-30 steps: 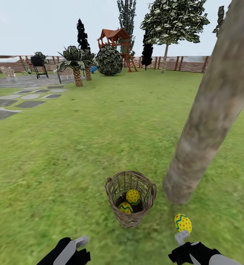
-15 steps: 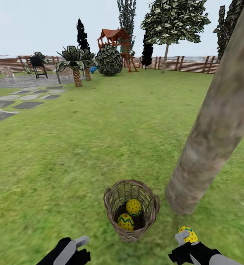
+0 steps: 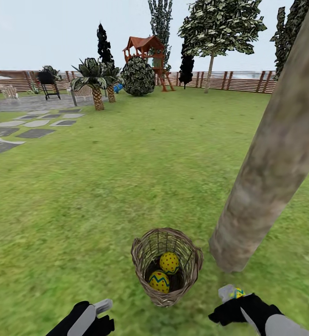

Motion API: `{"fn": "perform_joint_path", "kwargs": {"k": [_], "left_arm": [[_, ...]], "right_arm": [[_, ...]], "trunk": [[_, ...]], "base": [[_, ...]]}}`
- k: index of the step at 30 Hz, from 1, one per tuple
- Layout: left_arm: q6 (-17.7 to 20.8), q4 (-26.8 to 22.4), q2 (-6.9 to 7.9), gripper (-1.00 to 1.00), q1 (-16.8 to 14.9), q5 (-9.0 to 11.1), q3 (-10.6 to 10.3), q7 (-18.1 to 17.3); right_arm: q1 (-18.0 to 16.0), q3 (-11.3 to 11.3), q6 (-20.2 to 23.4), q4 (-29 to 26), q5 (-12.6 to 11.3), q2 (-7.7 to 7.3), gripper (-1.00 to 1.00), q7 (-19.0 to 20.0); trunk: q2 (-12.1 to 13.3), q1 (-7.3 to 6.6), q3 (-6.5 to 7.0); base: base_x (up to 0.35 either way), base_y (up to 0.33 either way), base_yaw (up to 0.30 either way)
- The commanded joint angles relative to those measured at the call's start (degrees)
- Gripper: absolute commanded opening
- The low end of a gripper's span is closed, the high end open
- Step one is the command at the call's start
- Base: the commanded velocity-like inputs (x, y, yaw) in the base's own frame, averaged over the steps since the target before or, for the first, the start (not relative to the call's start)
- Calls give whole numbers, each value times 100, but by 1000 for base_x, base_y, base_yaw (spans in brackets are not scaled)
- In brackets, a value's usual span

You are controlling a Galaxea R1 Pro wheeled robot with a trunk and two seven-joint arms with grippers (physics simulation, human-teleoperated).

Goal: Take the three Easter eggs out of the wicker basket on the lawn in the garden, then place them on the lawn next to a single tree (choose any tree) so that all three eggs are next to the same tree and none are left in the basket.

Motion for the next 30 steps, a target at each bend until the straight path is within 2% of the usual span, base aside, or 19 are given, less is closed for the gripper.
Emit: {"fn": "perform_joint_path", "kwargs": {"k": [1,4,5,7,8,14,16,20,26,30], "left_arm": [[4,-12,8,100,-5,60,-41,53],[4,-12,8,100,-4,60,-41,53],[4,-12,8,100,-4,60,-40,53],[4,-12,8,100,-3,60,-37,53],[4,-12,8,100,-3,60,-39,53],[4,-12,8,100,-3,60,-41,53],[4,-12,8,100,-3,60,-40,53],[4,-12,8,100,-3,60,-39,53],[0,-12,8,100,-3,60,-38,53],[-60,-12,10,100,-3,60,-38,53]], "right_arm": [[0,-44,209,-236,52,-30,100,424],[0,-47,687,-920,48,-154,100,1455],[0,-48,928,-1209,50,-224,100,1944],[-1,-48,1182,-1513,67,-324,100,2527],[1,-49,1254,-1608,71,-350,100,2684],[6,-49,1786,-2144,72,-467,100,3238],[4,-49,2102,-2472,76,-591,100,3761],[6,-49,2553,-2989,83,-690,100,4397],[8,-49,2816,-3688,62,-706,100,4597],[8,-44,3380,-4409,37,-689,100,4612]], "trunk": [[-2,-1,-5],[-2,-1,-5],[-2,-1,-5],[-2,-1,-5],[-2,-1,-5],[-2,-1,-5],[-2,-1,-5],[-2,-1,-5],[-2,-1,-5],[-2,-1,-5]], "base": [[0,0,0],[0,0,0],[0,0,0],[0,0,0],[0,0,0],[0,0,0],[0,0,0],[0,0,0],[0,0,0],[0,0,0]]}}
